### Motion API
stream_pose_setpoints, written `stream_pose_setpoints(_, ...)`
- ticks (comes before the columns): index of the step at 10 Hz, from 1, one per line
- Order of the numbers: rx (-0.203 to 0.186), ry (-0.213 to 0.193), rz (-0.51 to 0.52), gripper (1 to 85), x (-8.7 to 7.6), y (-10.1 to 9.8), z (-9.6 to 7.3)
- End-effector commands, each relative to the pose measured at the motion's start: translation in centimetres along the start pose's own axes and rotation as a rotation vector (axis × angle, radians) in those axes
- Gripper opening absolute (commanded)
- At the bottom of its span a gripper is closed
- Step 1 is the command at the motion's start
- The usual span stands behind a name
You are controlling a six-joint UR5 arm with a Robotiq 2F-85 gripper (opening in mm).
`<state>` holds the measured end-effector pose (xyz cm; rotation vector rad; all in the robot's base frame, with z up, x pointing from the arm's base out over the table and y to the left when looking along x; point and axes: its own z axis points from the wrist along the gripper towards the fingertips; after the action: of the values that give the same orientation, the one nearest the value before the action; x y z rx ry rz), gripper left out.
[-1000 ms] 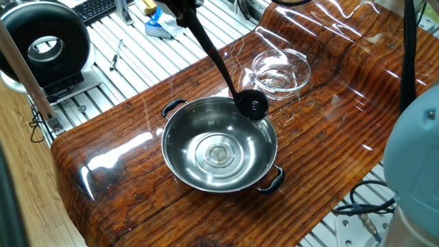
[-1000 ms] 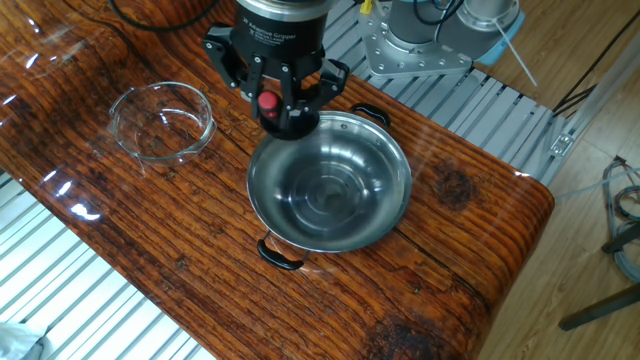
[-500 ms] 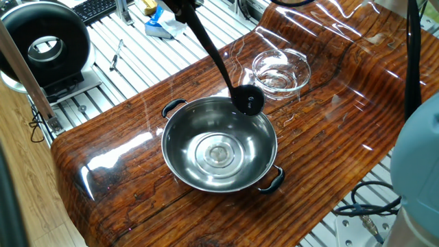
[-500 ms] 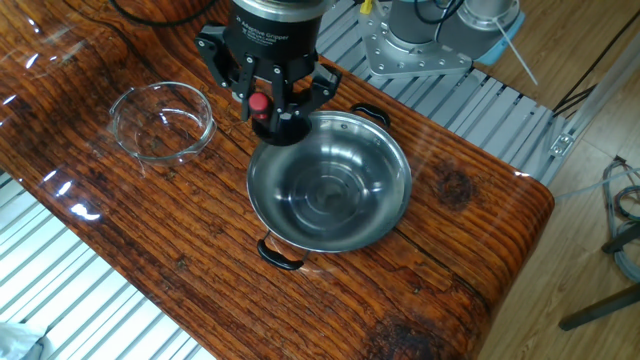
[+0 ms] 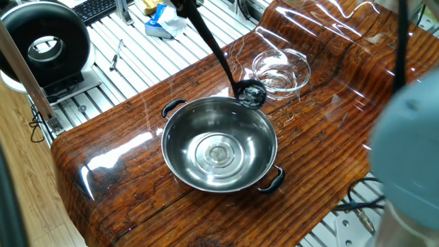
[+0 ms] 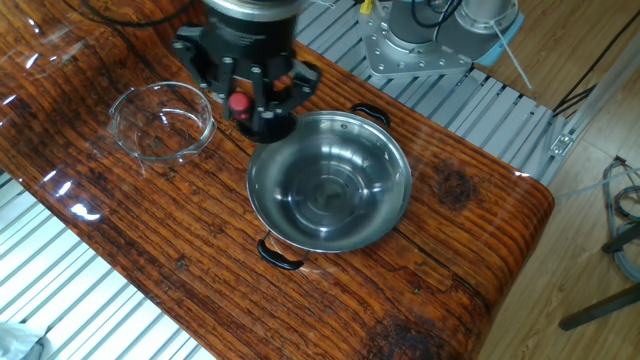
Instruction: Scoop water with a large spoon from one bowl to another
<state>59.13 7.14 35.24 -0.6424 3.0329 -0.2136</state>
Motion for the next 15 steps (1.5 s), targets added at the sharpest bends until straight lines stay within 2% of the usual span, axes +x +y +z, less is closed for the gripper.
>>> stream_pose_setpoints(1, -0.043, 0.018, -0.068, 1.0, -0.6, -2.9, -0.3)
stream_pose_setpoints(4, -0.053, 0.035, -0.132, 1.0, -0.8, -5.5, 0.3)
stream_pose_setpoints(7, -0.063, 0.026, -0.189, 1.0, -1.3, -7.9, 1.6)
stream_pose_setpoints(10, -0.057, 0.014, -0.233, 1.0, -1.4, -10.2, 2.9)
stream_pose_setpoints(15, -0.059, -0.014, -0.27, 1.0, -1.7, -12.1, 4.8)
